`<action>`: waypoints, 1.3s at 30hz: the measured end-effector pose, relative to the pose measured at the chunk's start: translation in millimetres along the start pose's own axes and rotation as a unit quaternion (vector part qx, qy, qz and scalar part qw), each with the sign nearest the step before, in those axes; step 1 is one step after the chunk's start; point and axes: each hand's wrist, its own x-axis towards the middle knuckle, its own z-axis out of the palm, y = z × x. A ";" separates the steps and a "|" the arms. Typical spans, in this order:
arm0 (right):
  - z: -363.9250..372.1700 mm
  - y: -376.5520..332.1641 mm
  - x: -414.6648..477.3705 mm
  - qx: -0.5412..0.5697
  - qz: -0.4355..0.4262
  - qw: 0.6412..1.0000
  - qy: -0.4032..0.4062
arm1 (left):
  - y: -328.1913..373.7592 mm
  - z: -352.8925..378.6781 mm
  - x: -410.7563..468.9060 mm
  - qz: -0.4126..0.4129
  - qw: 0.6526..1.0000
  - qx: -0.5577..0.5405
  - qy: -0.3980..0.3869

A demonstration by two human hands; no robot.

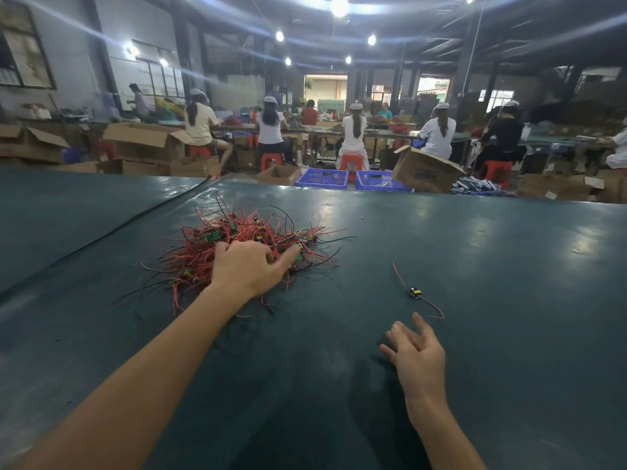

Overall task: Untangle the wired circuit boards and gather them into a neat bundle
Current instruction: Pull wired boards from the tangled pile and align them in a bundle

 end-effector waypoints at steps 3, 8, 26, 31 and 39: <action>0.4 -0.3 0.8 -0.008 -0.005 1.000 -0.004 | -3.9 11.8 24.8 -0.093 0.980 -0.175 -0.030; 0.5 -2.3 1.0 -0.019 -0.007 1.000 0.003 | -13.4 31.0 33.2 -0.086 0.974 -0.157 -0.136; -8.3 -34.1 130.5 -0.579 -0.002 0.815 -0.022 | -4.8 15.8 24.9 -0.004 0.908 -0.370 0.194; -10.7 -28.2 103.0 -0.541 -0.104 0.834 -0.005 | 19.0 -10.0 18.6 0.078 0.874 -0.411 0.248; 43.6 -47.4 -3.7 -0.061 -0.047 0.991 -0.112 | 66.8 7.6 -44.1 0.275 0.871 -0.377 0.156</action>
